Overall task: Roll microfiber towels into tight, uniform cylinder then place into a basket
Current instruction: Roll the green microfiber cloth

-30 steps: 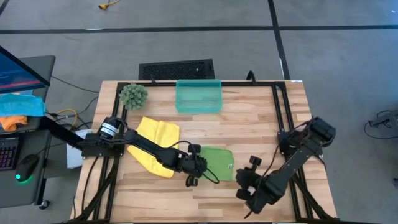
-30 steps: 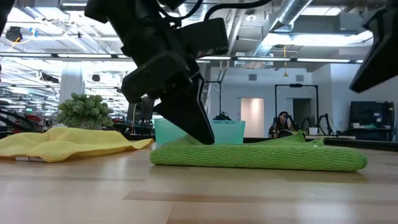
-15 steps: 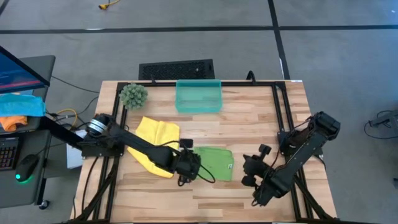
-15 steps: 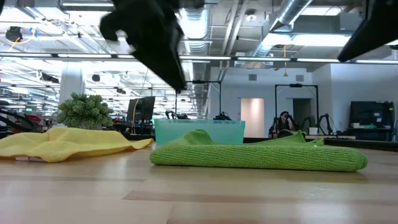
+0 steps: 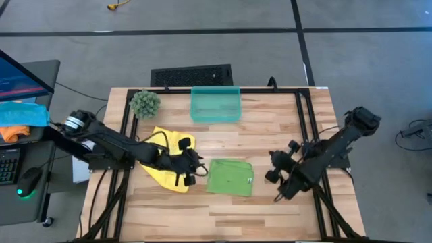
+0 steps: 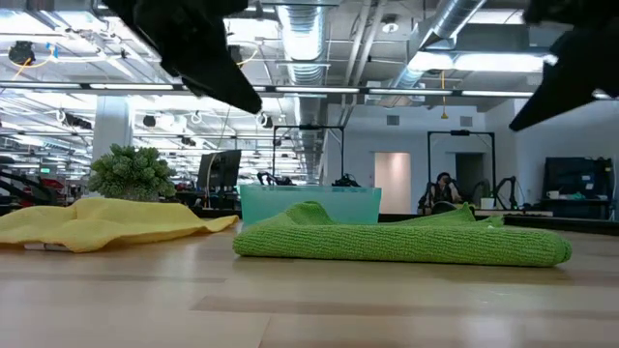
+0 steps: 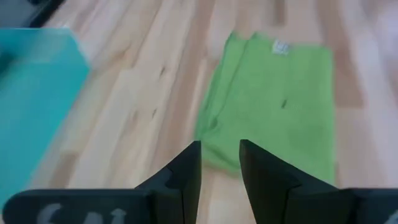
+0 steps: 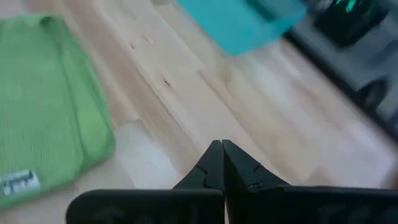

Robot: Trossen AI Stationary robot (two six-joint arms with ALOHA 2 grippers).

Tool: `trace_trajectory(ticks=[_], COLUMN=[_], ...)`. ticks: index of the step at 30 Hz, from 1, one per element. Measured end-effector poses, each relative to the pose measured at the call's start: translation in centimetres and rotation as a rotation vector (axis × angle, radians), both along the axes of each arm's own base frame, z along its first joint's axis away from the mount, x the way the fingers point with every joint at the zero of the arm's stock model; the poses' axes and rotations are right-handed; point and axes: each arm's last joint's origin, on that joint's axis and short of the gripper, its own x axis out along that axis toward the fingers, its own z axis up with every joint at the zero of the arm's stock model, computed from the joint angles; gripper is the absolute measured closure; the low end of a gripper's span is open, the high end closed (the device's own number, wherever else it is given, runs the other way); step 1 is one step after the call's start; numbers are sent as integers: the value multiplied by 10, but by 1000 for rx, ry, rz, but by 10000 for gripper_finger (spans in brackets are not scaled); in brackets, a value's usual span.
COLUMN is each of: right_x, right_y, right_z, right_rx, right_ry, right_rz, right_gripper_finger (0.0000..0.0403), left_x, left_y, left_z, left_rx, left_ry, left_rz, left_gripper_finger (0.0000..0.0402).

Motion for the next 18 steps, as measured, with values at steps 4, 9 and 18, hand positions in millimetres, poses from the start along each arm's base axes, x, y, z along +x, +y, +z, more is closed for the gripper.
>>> trace_trajectory(ticks=[4,9,18], right_x=[-4,-2,9], right_y=[-15,-21,-27], right_z=[-5,-7,-18], right_rx=[168,349,609], right_ry=[-133,-282,-355], right_rz=[-32,10,60], right_gripper_finger=[390,385,379], left_x=[-4,-10,-9], left_y=[17,33,38], left_z=[-20,-39,-42], left_rx=[-117,-206,-228], left_ry=[-93,-146,-168], left_rz=[-53,-41,-29], left_gripper_finger=[299,299,296])
